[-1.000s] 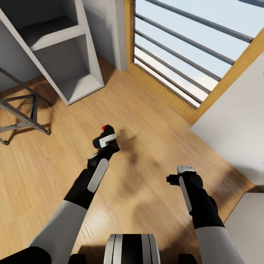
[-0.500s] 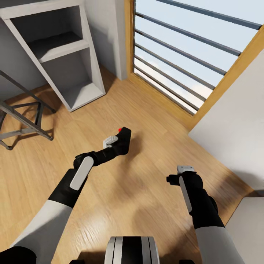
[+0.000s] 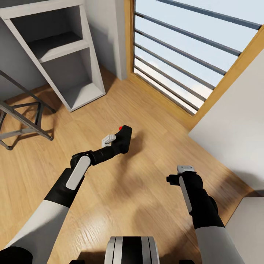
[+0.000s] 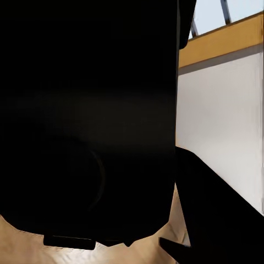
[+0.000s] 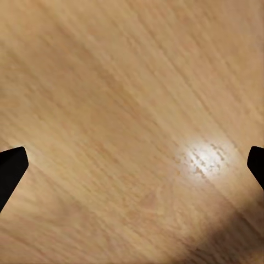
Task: Attach the digital camera to the camera tripod in the bedroom.
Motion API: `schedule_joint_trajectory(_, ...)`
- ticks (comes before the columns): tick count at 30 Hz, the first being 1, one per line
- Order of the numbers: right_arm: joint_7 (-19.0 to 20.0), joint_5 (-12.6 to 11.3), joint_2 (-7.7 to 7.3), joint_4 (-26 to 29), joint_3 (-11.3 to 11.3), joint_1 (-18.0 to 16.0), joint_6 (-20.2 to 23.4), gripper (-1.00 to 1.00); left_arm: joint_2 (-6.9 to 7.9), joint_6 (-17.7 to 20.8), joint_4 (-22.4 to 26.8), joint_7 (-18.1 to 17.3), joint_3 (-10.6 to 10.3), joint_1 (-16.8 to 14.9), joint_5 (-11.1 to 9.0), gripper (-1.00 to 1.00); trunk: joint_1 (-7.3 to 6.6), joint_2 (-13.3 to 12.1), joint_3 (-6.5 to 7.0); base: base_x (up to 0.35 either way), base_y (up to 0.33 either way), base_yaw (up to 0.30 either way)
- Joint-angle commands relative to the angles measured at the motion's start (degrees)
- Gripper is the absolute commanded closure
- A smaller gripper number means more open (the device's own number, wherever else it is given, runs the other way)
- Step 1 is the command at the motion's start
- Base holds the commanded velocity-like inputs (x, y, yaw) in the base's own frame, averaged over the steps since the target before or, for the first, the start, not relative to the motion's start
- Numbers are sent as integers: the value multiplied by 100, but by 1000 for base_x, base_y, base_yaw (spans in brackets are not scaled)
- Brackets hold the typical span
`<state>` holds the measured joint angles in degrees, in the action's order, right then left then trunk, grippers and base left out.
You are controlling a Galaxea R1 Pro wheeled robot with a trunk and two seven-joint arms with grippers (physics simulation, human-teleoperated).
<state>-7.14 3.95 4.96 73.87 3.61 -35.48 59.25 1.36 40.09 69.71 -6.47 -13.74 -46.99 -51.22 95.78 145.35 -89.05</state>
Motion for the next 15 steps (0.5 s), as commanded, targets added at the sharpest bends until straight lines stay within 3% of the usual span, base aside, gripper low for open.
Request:
schedule_joint_trajectory(1, 19, 39, 5, 5, 8, -3, 25, -100, 4, 23, 35, -28, -7, -3, 11, 100, -1, 1, -3, 0, 0, 0)
schedule_joint_trajectory(9, 19, 40, 5, 5, 8, -3, 25, -100, -3, 487, 344, -149, -48, -3, 5, 100, -1, 1, -3, 0, 0, 0)
schedule_joint_trajectory(15, 19, 41, 5, 5, 8, -3, 25, -100, -2, 803, 490, -536, -194, -3, 22, 100, -1, 1, -3, 0, 0, 0)
